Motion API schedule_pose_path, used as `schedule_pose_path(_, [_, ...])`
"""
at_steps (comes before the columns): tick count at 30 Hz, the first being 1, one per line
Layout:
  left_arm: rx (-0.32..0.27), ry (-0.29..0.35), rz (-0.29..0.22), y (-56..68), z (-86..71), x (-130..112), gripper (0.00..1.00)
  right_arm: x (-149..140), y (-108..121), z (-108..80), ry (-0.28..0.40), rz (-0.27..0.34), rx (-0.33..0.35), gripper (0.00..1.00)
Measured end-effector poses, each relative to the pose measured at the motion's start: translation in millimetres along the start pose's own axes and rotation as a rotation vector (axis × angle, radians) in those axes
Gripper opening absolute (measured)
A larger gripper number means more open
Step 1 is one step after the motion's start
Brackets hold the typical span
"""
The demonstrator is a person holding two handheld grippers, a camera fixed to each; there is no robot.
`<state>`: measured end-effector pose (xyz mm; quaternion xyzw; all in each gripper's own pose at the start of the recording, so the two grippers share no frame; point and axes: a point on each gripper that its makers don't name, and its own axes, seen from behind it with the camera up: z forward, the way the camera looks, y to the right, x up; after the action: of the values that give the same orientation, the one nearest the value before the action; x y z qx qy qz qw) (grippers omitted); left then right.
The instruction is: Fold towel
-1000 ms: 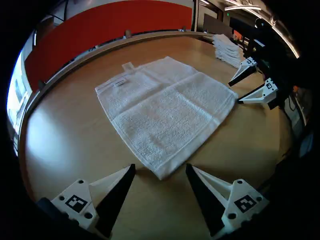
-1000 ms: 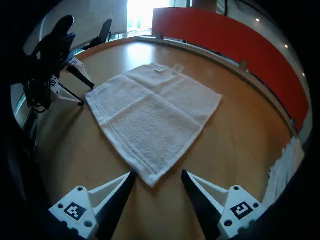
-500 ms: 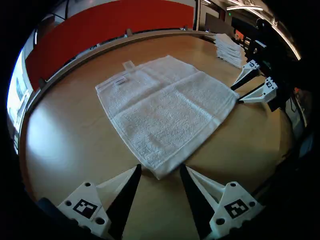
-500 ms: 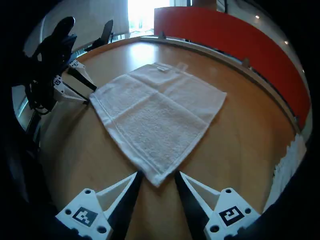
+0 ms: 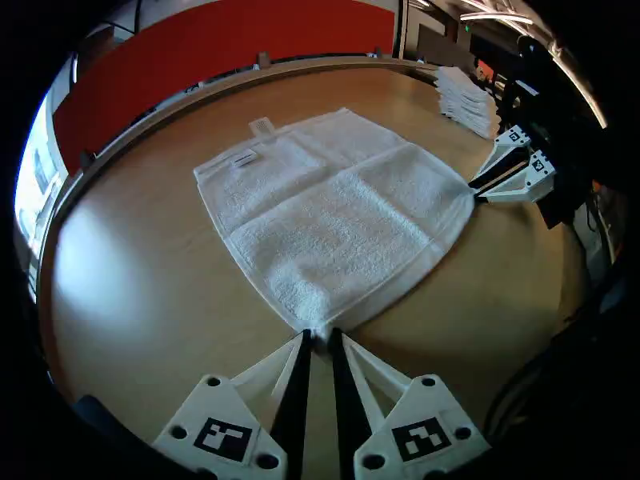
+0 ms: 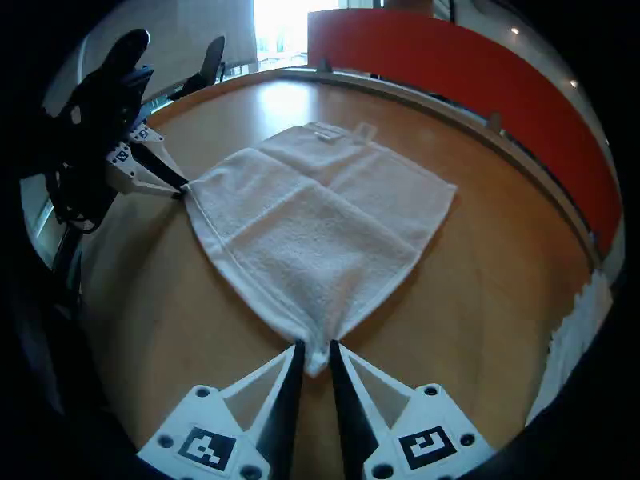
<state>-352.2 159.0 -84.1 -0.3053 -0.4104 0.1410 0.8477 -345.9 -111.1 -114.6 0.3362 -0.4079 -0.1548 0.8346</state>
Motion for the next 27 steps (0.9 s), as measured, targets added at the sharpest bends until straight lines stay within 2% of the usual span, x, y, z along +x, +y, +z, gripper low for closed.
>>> schedule_pose_path(7, [0.011,-0.003,-0.018,-1.3,-1.7,1.4,0.12,4.7,-2.7,-0.3,0.011,0.006,-0.001,0.16])
schedule_pose_path(12, [0.009,-0.002,-0.036,-0.1,-2.6,0.8,0.12,6.7,-2.8,-3.4,0.021,0.016,-0.002,0.15])
schedule_pose_path(18, [0.012,-0.004,-0.035,-0.4,-4.2,1.6,0.12,3.2,-5.0,-3.7,0.004,0.034,0.01,0.15])
schedule_pose_path(27, [0.02,0.014,-0.059,-3.7,-20.1,12.2,0.11,18.6,-4.4,-14.3,0.041,0.016,0.001,0.14])
